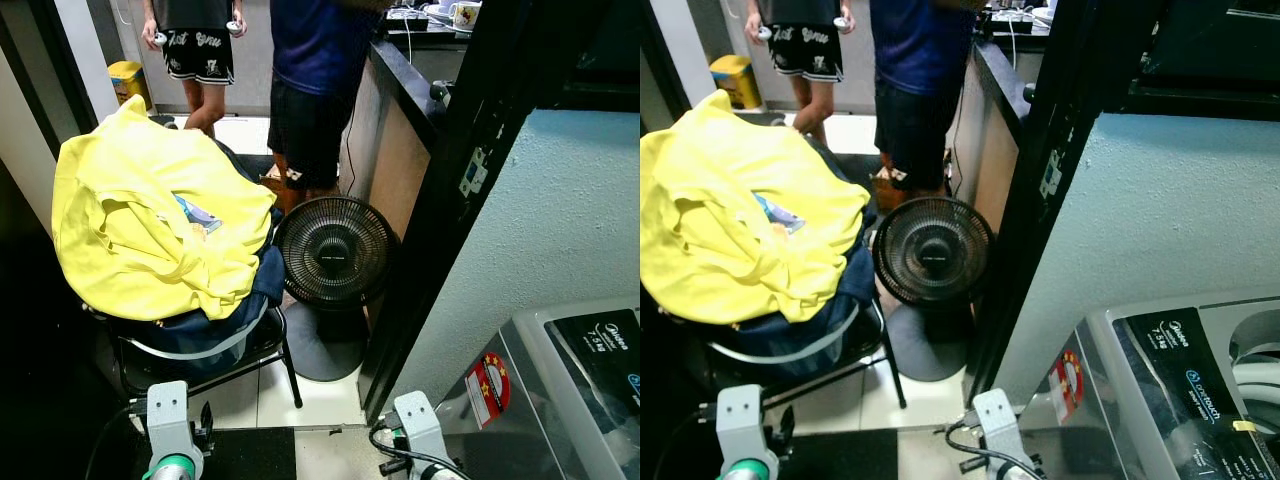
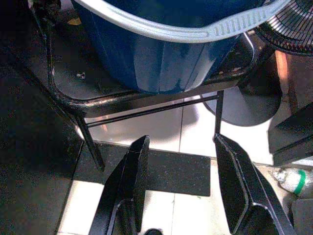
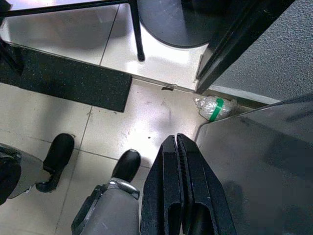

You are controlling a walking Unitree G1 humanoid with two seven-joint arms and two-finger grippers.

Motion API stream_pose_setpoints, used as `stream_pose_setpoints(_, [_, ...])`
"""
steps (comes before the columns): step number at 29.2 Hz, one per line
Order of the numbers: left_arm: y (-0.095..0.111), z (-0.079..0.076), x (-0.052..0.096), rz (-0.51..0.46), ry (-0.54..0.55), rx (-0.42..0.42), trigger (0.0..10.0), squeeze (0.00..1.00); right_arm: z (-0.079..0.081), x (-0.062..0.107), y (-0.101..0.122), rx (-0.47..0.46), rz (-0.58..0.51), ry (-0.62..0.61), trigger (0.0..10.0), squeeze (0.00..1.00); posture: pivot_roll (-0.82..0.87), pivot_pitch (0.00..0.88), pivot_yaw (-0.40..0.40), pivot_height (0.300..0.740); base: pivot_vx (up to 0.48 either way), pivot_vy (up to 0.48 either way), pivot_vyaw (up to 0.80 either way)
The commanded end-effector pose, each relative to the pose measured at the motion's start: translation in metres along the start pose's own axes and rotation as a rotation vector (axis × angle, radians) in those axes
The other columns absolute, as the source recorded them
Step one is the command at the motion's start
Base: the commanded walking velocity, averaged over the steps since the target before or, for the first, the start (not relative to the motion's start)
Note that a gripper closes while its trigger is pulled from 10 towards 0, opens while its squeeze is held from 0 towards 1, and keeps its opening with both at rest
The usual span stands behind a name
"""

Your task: Clothes washing

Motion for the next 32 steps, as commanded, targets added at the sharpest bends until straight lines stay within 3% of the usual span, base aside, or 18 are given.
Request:
stream_pose_setpoints(1, [-0.004, 0.001, 0.003, 0.009, 0.007, 0.001, 10.0, 0.00, -0.001, 0.001, -0.006, -0.019, 0.019, -0.005, 10.0, 0.00, 0.11, 0.005, 0.005, 0.740, 0.000, 0.000, 0.00])
stream_pose_setpoints(15, [-0.004, 0.004, 0.005, 0.005, 0.018, -0.002, 10.0, 0.00, -0.009, 0.001, -0.001, -0.035, -0.001, -0.018, 10.0, 0.00, 0.12, 0.010, -0.003, 0.740, 0.000, 0.000, 0.00])
stream_pose_setpoints(32, [-0.006, 0.012, 0.008, -0.003, 0.063, 0.014, 10.0, 0.00, -0.007, -0.002, 0.010, 0.033, -0.013, -0.013, 10.0, 0.00, 0.17, 0.003, -0.045, 0.740, 0.000, 0.000, 0.00])
Point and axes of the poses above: a point about 5 cm out from each wrist's last joint towards the gripper, its own x axis pointing back from the gripper into the wrist, its own y axis along the axis of the wrist's last joint, z = x × y, the point moved 4 cm from there along -x, pointing out of the wrist towards the gripper, and after that the axes turned 3 degrees about x, right-handed, at the moved point
